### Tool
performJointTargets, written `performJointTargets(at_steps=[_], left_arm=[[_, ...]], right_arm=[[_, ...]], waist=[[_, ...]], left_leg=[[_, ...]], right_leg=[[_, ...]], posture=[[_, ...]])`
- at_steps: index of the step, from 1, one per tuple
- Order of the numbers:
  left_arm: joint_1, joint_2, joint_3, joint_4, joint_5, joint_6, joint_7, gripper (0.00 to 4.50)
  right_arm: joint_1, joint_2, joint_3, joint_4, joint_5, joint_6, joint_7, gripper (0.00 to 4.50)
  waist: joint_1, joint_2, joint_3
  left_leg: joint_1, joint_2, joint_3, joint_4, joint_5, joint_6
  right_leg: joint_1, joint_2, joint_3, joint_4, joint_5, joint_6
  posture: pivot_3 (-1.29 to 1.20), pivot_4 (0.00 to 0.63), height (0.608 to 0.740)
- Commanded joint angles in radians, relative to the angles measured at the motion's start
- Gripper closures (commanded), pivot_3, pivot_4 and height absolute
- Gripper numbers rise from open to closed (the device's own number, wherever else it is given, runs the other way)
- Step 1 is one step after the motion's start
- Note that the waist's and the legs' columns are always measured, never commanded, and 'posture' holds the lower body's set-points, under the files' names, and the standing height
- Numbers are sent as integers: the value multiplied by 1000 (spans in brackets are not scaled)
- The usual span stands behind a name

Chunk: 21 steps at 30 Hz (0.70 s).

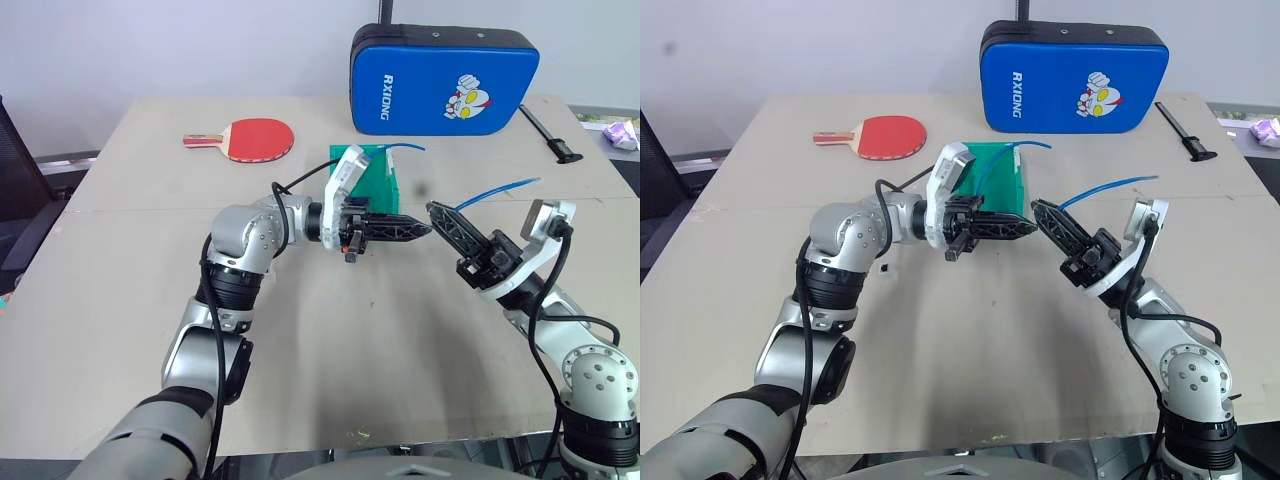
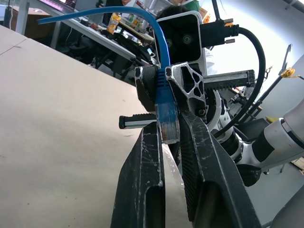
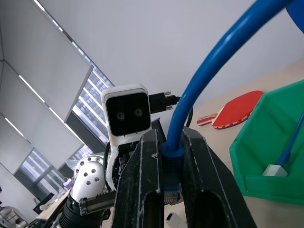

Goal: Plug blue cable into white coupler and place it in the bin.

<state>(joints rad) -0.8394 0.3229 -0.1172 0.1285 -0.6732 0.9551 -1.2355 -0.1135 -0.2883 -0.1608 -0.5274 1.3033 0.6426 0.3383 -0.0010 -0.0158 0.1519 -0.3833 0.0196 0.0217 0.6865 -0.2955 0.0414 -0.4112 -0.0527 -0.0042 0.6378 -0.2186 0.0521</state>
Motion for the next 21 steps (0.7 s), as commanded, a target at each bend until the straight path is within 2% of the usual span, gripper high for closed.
performJointTargets(at_steps=[1, 2, 3, 6, 10, 11, 14, 18, 21], left_arm=[[-4, 6, 27, -27, -34, 5, 6, 4500], [2, 14, 21, -37, -29, -14, -10, 4500], [9, 22, 13, -46, -23, -32, -25, 3553], [19, 27, 14, -57, -26, -49, -24, 2308], [34, 29, 37, -79, -22, -79, 20, 339], [50, 49, 40, -123, -34, -73, 17, 51], [95, 93, 70, -255, -77, -45, 46, 51], [199, 138, 191, -495, -184, -8, 173, 51], [317, 104, 320, -611, -319, 31, 355, 51]], right_arm=[[-10, -2, 14, -24, 25, 2, 10, 4454], [-11, -2, 13, -24, 33, 4, 9, 4454], [-11, -3, 12, -24, 40, 6, 9, 4500], [-11, -11, 10, -23, 49, 11, 15, 4500], [-16, -27, -2, -10, 58, 10, 16, 4500], [-20, -32, -8, -3, 59, 8, 15, 4500], [-29, -42, -18, 12, 51, 1, 13, 4500], [-47, -46, -37, 37, 12, -28, 21, 4500], [-62, -23, -58, 60, -16, -73, 32, 4500]], waist=[[0, 0, 0], [-1, 0, 0], [-2, 0, 0], [-6, 0, 0], [-4, 0, 0], [-5, 0, 0], [-13, 0, 0], [-13, 0, 0], [-12, 1, 0]], left_leg=[[0, 0, 0, 0, 0, 0], [0, 0, 0, 0, 0, 0], [0, 0, 0, 0, 0, 0], [0, 1, 0, -1, 0, 0], [0, 1, 0, 0, 0, 0], [0, 1, 0, 0, 0, 0], [0, 2, 0, -1, 0, 0], [0, 3, 0, -2, 0, 0], [0, 3, 0, -2, 0, 0]], right_leg=[[0, 0, 0, 0, 0, 0], [0, 0, 0, 0, 0, 0], [0, 0, 0, 0, 0, 0], [0, 0, 0, 0, 0, 0], [0, -1, 0, -1, 0, 0], [0, -1, 0, -1, 0, 0], [0, -1, 1, -1, 0, 0], [-1, -1, 1, -1, 0, 0], [-1, -1, 1, -1, 0, 0]], posture=[[0, 150, 728], [0, 150, 728], [0, 150, 728], [0, 150, 728], [0, 150, 728], [0, 150, 728], [0, 150, 728], [0, 150, 728], [0, 150, 728]])
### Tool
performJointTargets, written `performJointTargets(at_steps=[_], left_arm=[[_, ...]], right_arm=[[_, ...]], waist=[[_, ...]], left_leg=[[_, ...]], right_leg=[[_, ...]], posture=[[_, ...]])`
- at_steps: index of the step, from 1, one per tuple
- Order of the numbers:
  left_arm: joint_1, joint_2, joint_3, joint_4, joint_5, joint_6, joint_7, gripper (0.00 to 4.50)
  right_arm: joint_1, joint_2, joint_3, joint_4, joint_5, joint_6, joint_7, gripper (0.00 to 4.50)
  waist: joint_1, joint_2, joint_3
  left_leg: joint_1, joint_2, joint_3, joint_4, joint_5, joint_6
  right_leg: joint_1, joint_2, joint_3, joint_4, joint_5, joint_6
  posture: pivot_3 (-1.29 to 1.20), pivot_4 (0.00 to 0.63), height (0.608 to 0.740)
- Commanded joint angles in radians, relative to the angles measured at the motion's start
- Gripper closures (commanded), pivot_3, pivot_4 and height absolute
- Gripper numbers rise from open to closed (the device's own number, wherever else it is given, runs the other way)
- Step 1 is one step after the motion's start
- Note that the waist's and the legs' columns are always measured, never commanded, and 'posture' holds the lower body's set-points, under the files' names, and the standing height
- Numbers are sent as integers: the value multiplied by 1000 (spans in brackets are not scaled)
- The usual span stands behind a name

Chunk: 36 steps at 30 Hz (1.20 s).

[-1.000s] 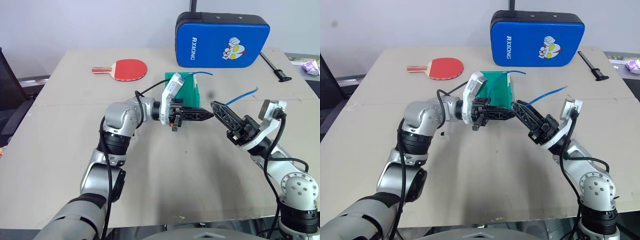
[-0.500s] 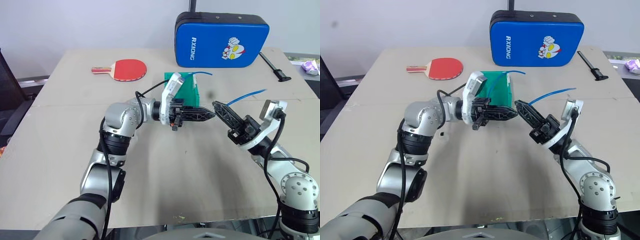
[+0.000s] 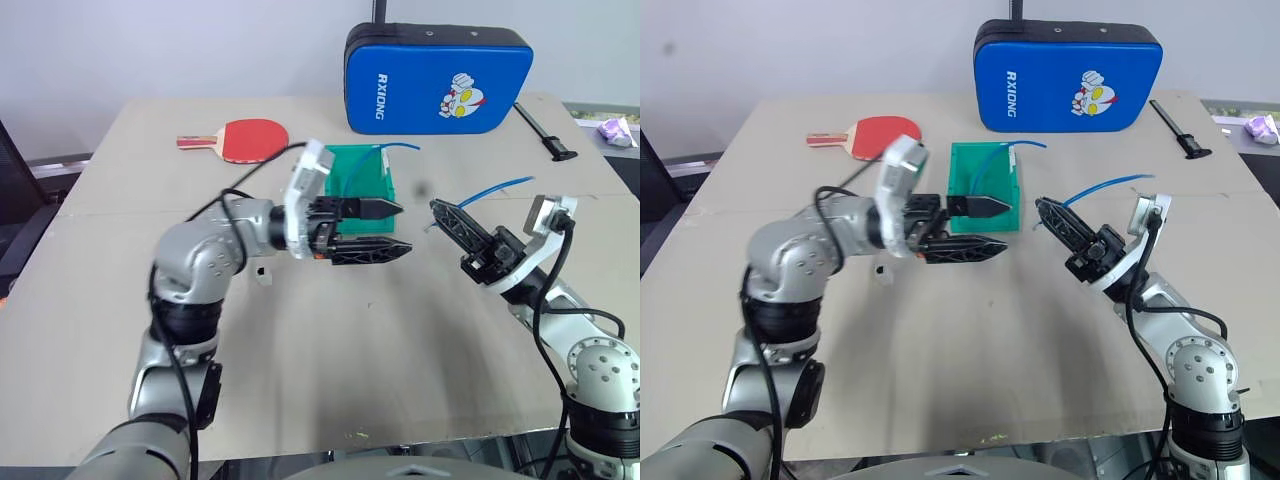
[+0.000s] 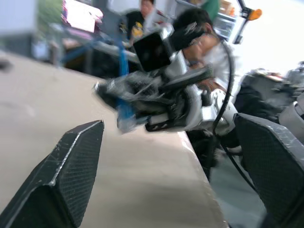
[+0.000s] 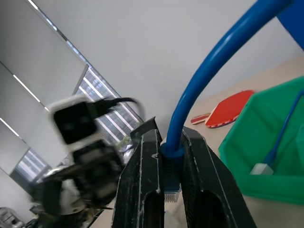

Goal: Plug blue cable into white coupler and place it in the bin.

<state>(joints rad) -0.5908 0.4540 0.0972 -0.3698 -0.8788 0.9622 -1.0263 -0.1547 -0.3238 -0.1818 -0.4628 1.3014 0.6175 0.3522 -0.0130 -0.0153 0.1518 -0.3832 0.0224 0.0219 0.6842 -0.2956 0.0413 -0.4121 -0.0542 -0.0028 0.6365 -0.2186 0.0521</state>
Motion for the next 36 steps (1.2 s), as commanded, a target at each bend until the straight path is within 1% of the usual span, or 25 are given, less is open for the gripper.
performJointTargets(at_steps=[1, 2, 3, 4, 5, 6, 7, 9, 12, 15, 17, 20, 24, 27, 29, 30, 32, 33, 35, 36], left_arm=[[145, -68, 129, -183, -26, -63, 247, 51], [200, -94, 140, -234, 41, -130, 318, 51], [269, -108, 134, -289, 150, -211, 390, 51], [362, -116, 121, -339, 299, -304, 483, 51], [487, -113, 117, -379, 445, -386, 561, 51], [591, -109, 110, -406, 562, -470, 611, 51], [695, -117, 108, -422, 637, -524, 652, 51], [832, -133, 97, -425, 735, -610, 706, 51], [987, -218, 94, -397, 793, -686, 793, 51], [1024, -251, 56, -328, 811, -732, 801, 51], [994, -271, 21, -273, 791, -726, 792, 51], [932, -265, -35, -188, 807, -733, 773, 51], [850, -272, -21, -51, 806, -766, 796, 51], [820, -276, 2, 1, 802, -777, 819, 51], [817, -275, -7, 10, 806, -785, 820, 579], [817, -275, -11, 13, 809, -789, 822, 982], [815, -271, -22, 19, 819, -803, 822, 1857], [814, -266, -28, 22, 828, -812, 822, 2218], [810, -256, -37, 31, 854, -840, 825, 3313], [807, -251, -39, 37, 866, -854, 829, 3708]], right_arm=[[-25, 17, -39, 8, -31, -62, 25, 4500], [-27, 20, -40, 16, -43, -69, 30, 4500], [-29, 18, -38, 25, -63, -76, 41, 4500], [-33, 14, -36, 37, -83, -83, 58, 4500], [-41, 8, -31, 50, -108, -89, 74, 4500], [-48, 3, -26, 61, -128, -92, 90, 4500], [-55, -1, -21, 70, -145, -94, 104, 4500], [-60, -6, -15, 79, -166, -92, 125, 4500], [-65, -10, -11, 90, -191, -89, 151, 4500], [-73, -2, -11, 93, -199, -87, 152, 4500], [-77, 4, -7, 88, -202, -85, 146, 4500], [-77, 13, 1, 80, -207, -84, 140, 4500], [-69, 29, 2, 62, -213, -87, 123, 4500], [-53, 33, -1, 47, -216, -87, 116, 4500], [-49, 34, -1, 44, -223, -89, 114, 4500], [-48, 35, -1, 43, -226, -89, 114, 4500], [-47, 38, 0, 43, -231, -91, 114, 4500], [-47, 40, 1, 43, -233, -91, 114, 4500], [-45, 44, 4, 41, -238, -92, 114, 4500], [-44, 47, 6, 40, -241, -92, 115, 4500]], waist=[[1, 0, 0], [2, 0, 0], [3, 0, 0], [5, 0, 0], [3, 0, -1], [-2, 0, -1], [-1, 0, -1], [3, 0, -1], [22, 0, -1], [31, 0, -1], [30, 0, -1], [26, 0, -2], [21, 0, -2], [22, 0, -2], [23, 0, -2], [23, 0, -2], [23, 0, -2], [23, 0, -2], [24, 0, -2], [24, 0, -2]], left_leg=[[0, 0, 0, 0, 0, 0], [0, 0, 0, 0, 0, 0], [1, -1, 0, 0, 0, 0], [0, -1, 0, 0, 0, 0], [0, -1, 1, 0, 0, 0], [1, -1, 1, 0, 0, 0], [3, -2, 3, -2, 0, 0], [4, -2, 1, -4, 0, 0], [2, -2, 0, -4, 0, 0], [2, -3, 0, -3, 0, 0], [2, -3, 0, -2, 0, 0], [2, -2, 1, -1, 0, 0], [2, -1, 0, -2, 0, 0], [1, 0, -1, -3, 0, 0], [1, 0, -1, -3, 0, 0], [1, 0, -1, -3, 0, 0], [1, -1, -1, -3, 0, 0], [1, -1, -1, -3, 0, 0], [1, -1, -1, -3, 0, 0], [1, -1, -1, -3, 0, 0]], right_leg=[[0, 0, 0, 0, 0, 0], [0, -1, 0, 0, 0, 0], [1, -1, 1, 0, 0, 0], [1, -1, 1, -1, 0, 0], [1, -1, 1, -1, 0, 0], [1, -1, 1, -1, 0, 0], [1, -1, 6, -1, 0, 0], [0, 0, 11, -2, 0, 0], [0, -1, 9, -3, -2, -4], [1, -3, 9, -4, -2, -5], [1, -3, 8, -4, -2, -6], [1, -2, 4, -3, -1, -6], [1, 0, 3, -3, -1, -6], [0, 1, 1, -3, 1, -2], [0, 0, 1, -3, 1, -2], [0, 0, 1, -3, 1, -2], [0, -1, 1, -3, 1, -2], [0, -1, 1, -3, 1, -2], [0, -1, 1, -4, -1, -5], [0, -1, 1, -4, -1, -6]], posture=[[0, 150, 728], [0, 150, 728], [0, 150, 728], [0, 150, 728], [0, 150, 728], [0, 150, 728], [0, 150, 728], [0, 150, 728], [0, 150, 728], [0, 150, 728], [0, 150, 728], [0, 150, 728], [0, 150, 728], [0, 150, 728], [0, 150, 728], [0, 150, 728], [0, 150, 728], [0, 150, 728], [0, 150, 728], [0, 150, 728]])
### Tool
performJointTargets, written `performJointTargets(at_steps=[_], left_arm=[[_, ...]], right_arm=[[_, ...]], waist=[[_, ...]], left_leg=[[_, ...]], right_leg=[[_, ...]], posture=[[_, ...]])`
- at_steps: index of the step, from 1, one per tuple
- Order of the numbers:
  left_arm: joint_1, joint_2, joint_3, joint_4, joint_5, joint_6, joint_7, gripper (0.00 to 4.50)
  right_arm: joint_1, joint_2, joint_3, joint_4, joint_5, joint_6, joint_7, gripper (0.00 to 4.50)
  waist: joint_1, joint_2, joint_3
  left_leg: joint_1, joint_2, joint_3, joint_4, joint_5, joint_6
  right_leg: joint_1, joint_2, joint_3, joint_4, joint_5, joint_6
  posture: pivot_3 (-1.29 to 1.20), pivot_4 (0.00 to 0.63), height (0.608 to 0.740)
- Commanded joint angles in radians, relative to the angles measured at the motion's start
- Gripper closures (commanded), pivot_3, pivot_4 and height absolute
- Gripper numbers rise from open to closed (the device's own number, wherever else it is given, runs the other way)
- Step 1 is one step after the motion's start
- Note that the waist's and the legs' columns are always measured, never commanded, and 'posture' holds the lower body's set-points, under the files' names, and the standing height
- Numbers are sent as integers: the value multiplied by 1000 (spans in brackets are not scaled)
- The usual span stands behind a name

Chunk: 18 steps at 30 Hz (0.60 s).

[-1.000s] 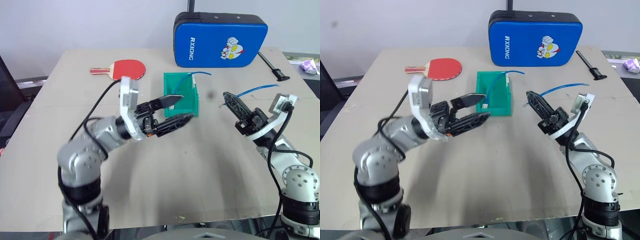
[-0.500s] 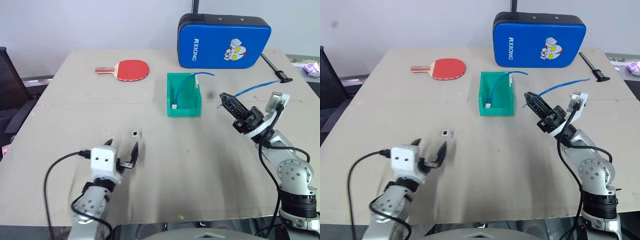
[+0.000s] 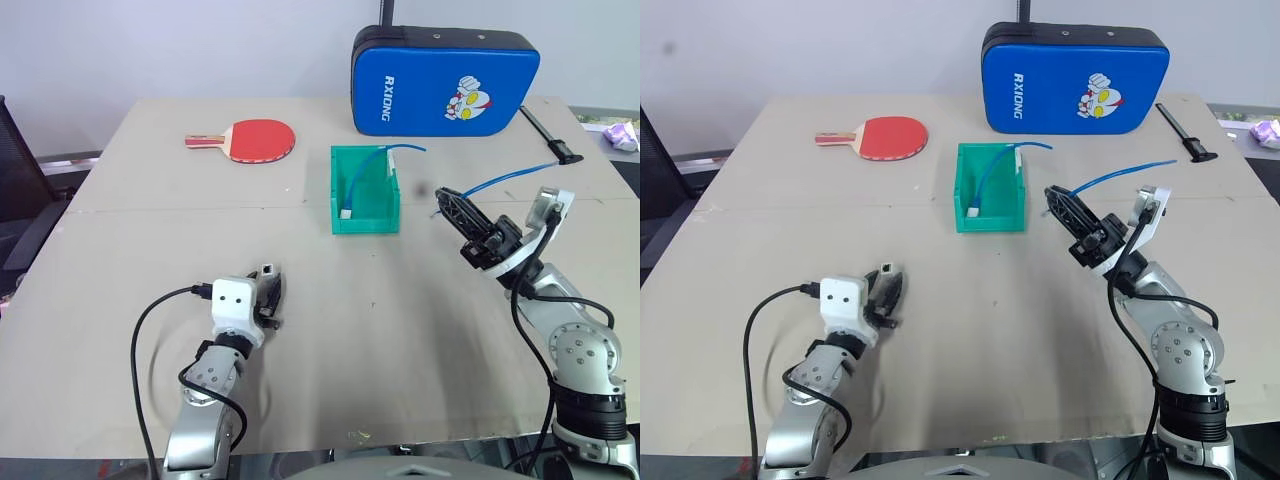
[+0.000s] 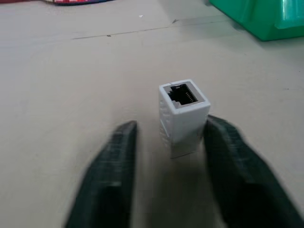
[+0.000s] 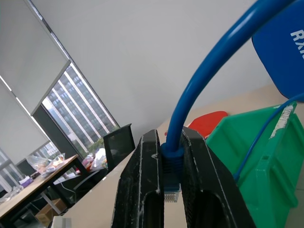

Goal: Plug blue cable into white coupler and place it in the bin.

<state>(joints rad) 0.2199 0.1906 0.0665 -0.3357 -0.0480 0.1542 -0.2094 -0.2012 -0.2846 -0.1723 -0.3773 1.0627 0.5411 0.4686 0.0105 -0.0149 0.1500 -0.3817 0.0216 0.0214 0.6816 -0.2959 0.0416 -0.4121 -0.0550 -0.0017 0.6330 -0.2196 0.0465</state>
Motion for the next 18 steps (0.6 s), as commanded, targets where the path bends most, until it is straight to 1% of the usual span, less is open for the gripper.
performJointTargets(at_steps=[1, 3, 5, 8, 10, 13, 15, 18], left_arm=[[-6, 13, -8, 12, 42, -55, 16, 4168], [-17, 9, 1, 30, 38, -61, 21, 4225], [-36, 14, -1, 45, 28, -76, 6, 4225], [-88, 35, -41, 63, 16, -96, -57, 4225], [-145, 52, -78, 93, 28, -125, -98, 4225], [-237, 59, -108, 157, 50, -161, -109, 4225], [-298, 46, -119, 191, 48, -169, -104, 4225], [-381, 24, -154, 218, 61, -177, -105, 4225]], right_arm=[[3, 9, -1, -47, -5, -16, -1, 4500], [2, 11, 10, -49, -19, -15, 4, 4500], [-1, -4, 42, -55, -74, -24, 27, 4500], [-33, -51, 158, -38, -279, -68, 47, 4500], [-68, -54, 251, -17, -406, -112, 52, 4500], [-117, -10, 355, 25, -538, -192, 64, 4500], [-155, 33, 405, 74, -612, -242, 57, 4500], [-237, 115, 449, 177, -715, -323, 23, 4500]], waist=[[0, 0, 0], [0, 0, 0], [0, 0, 0], [1, 0, 0], [1, 0, 0], [1, 0, 0], [1, 0, 0], [0, 0, 0]], left_leg=[[0, 0, 0, 0, 0, 0], [0, 0, 0, 0, 0, 0], [0, 0, 0, 0, 0, 0], [0, 0, 0, 0, 0, 0], [0, 0, 0, 0, 0, 0], [0, 0, 0, 1, 0, 0], [0, -1, 0, 1, 0, 0], [0, -1, 0, 1, 0, 0]], right_leg=[[0, 0, 0, 0, 0, 0], [0, 0, 0, 0, 0, 0], [0, 0, 0, 1, 0, 0], [0, 0, 0, 1, 0, 0], [0, 0, 0, 1, 0, 0], [0, 1, 0, 1, 0, 0], [0, 1, 0, 1, 2, 4], [0, 1, -1, 1, 2, 4]], posture=[[0, 150, 728], [0, 150, 728], [0, 150, 728], [0, 150, 728], [0, 150, 728], [0, 150, 728], [0, 150, 728], [0, 150, 728]])
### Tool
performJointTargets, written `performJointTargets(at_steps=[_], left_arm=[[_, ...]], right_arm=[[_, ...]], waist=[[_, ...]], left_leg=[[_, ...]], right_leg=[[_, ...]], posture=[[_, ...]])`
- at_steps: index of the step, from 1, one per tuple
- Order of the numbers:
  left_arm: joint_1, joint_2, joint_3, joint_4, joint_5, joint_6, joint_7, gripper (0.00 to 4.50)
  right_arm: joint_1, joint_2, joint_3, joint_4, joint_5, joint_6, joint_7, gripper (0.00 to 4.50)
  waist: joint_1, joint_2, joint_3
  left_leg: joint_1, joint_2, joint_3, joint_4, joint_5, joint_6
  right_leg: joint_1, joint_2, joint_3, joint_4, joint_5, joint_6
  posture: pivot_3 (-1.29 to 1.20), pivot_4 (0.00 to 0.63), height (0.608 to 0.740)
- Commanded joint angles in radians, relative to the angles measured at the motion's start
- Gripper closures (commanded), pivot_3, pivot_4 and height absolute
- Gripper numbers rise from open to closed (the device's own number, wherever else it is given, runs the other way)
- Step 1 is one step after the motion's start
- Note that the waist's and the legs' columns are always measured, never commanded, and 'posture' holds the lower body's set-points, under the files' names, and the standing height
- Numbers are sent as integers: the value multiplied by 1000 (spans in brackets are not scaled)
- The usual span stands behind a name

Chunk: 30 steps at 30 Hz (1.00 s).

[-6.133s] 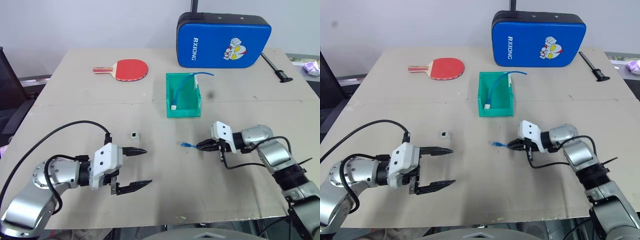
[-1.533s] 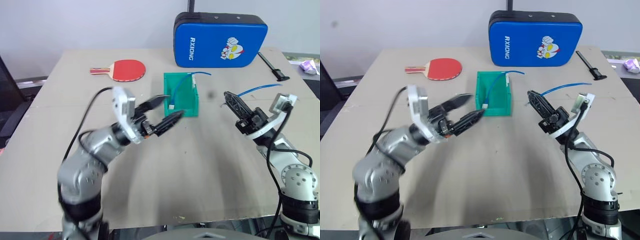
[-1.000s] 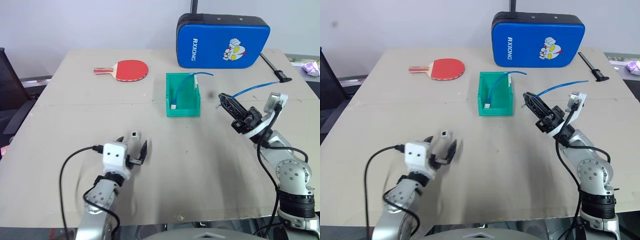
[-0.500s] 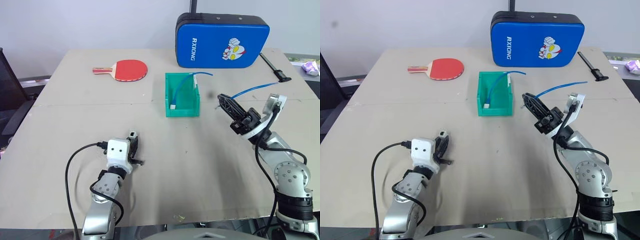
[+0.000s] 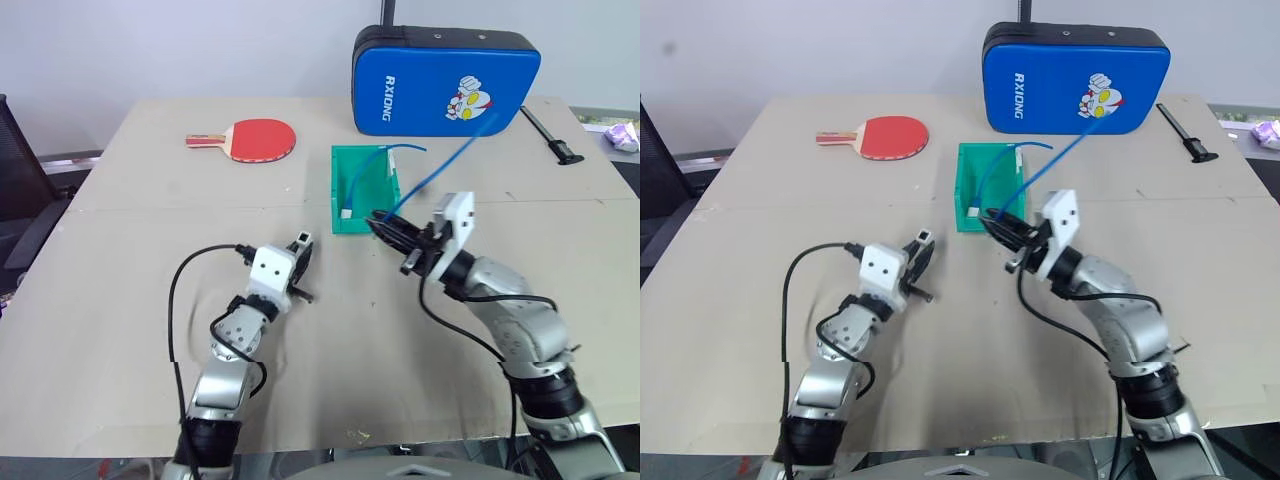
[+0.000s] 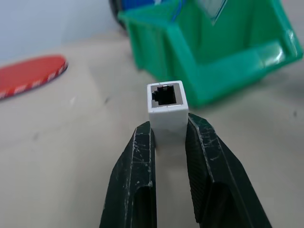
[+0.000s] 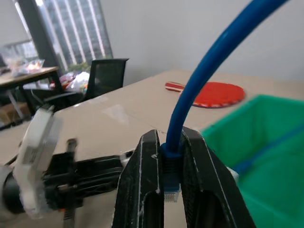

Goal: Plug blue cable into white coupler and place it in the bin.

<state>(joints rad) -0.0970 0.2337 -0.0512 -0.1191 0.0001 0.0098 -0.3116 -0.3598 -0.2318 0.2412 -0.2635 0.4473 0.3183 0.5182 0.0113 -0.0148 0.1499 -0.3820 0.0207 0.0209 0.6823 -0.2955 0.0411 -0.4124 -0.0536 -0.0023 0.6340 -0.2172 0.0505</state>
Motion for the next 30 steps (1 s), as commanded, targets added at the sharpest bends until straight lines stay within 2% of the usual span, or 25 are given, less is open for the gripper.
performJointTargets(at_steps=[1, 6, 12, 20, 30], left_arm=[[-81, -29, -47, -1, 20, -31, 3, 4225], [-73, -61, -67, -32, 30, -19, 26, 4225], [-49, -69, -80, -61, 41, -15, 42, 4225], [-36, -65, -87, -80, 43, -6, 30, 4225], [-43, -49, -80, -76, 18, -8, -11, 4225]], right_arm=[[-116, 89, 45, 113, -144, -138, -43, 4500], [-168, 158, 70, 227, -235, -227, -42, 4500], [-169, 197, 67, 297, -286, -241, -62, 4500], [-145, 201, 69, 315, -321, -242, -50, 4500], [-123, 130, 118, 346, -406, -266, 16, 4500]], waist=[[-1, 0, 0], [-2, 0, 0], [-1, 0, 0], [-3, 0, 0], [-4, 0, 0]], left_leg=[[0, 0, 0, 0, 0, 0], [0, 0, 0, 0, 1, -2], [-2, 0, 0, -2, 2, -4], [-1, 0, -1, -2, 0, -1], [-1, 0, 0, -2, 0, -1]], right_leg=[[0, 0, 0, 0, 0, 0], [0, 0, 0, -1, 0, 0], [-1, -1, 0, -3, 0, 0], [-1, -1, -1, 0, 0, 0], [-1, -1, -1, 0, 0, 0]], posture=[[0, 150, 728], [0, 150, 728], [0, 150, 728], [0, 150, 728], [0, 150, 728]])
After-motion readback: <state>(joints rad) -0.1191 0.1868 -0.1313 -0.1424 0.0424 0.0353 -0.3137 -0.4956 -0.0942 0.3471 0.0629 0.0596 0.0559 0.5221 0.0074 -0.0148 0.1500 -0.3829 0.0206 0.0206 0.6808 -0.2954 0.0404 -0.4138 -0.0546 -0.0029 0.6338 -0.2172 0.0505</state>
